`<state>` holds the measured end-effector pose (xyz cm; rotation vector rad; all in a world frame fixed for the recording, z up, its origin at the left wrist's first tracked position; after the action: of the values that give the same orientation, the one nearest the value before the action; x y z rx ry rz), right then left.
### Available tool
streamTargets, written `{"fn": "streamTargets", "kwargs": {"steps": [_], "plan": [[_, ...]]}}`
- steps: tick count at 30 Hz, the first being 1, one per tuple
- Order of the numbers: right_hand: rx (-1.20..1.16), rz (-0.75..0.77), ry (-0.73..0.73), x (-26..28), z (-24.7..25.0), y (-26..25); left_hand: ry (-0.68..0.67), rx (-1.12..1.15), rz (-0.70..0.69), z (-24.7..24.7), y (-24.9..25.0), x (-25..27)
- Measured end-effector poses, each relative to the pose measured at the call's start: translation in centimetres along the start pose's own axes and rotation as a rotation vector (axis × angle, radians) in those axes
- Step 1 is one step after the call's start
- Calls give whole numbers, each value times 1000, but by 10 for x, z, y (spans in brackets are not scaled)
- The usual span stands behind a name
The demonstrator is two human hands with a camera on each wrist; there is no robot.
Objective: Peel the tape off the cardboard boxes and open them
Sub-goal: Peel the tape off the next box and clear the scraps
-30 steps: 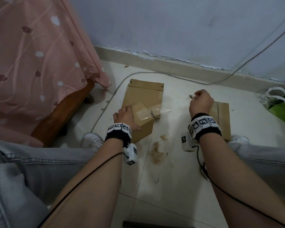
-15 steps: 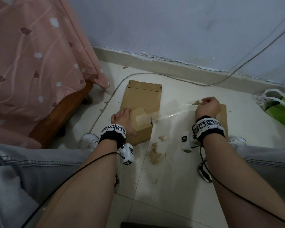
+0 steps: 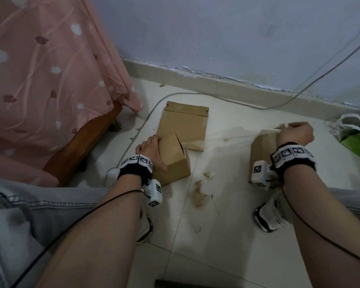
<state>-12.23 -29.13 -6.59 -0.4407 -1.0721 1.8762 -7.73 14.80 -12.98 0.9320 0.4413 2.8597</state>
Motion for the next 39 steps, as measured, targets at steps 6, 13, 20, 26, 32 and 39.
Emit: {"fn": "streamTargets", "kwargs": {"steps": [6, 13, 20, 26, 32, 39], "plan": [[93, 116, -279, 38, -59, -10, -2, 2, 1, -4, 20, -1], [178, 48, -263, 29, -48, 12, 38, 87, 117, 7, -7, 7], [149, -65, -102, 9, -5, 16, 0, 95, 139, 5, -8, 10], [45, 4, -271, 44, -33, -9, -10, 76, 146, 4, -2, 9], [-159, 97, -676, 83, -94, -22, -16, 16, 146, -1, 9, 9], [164, 318, -762, 93, -113, -31, -17, 6, 130, -4, 12, 8]]}}
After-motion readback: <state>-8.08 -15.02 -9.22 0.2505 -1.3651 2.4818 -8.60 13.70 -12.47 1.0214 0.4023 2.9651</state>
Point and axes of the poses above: each hand's wrist, its own x-axis away from the middle knuckle, its own z-axis out of the back of the hand, y = z × x, the point moved 6 cm from there along -x, towards the middle knuckle, and after that the axes turned 11 degrees about -y, right-handed, at the moved point
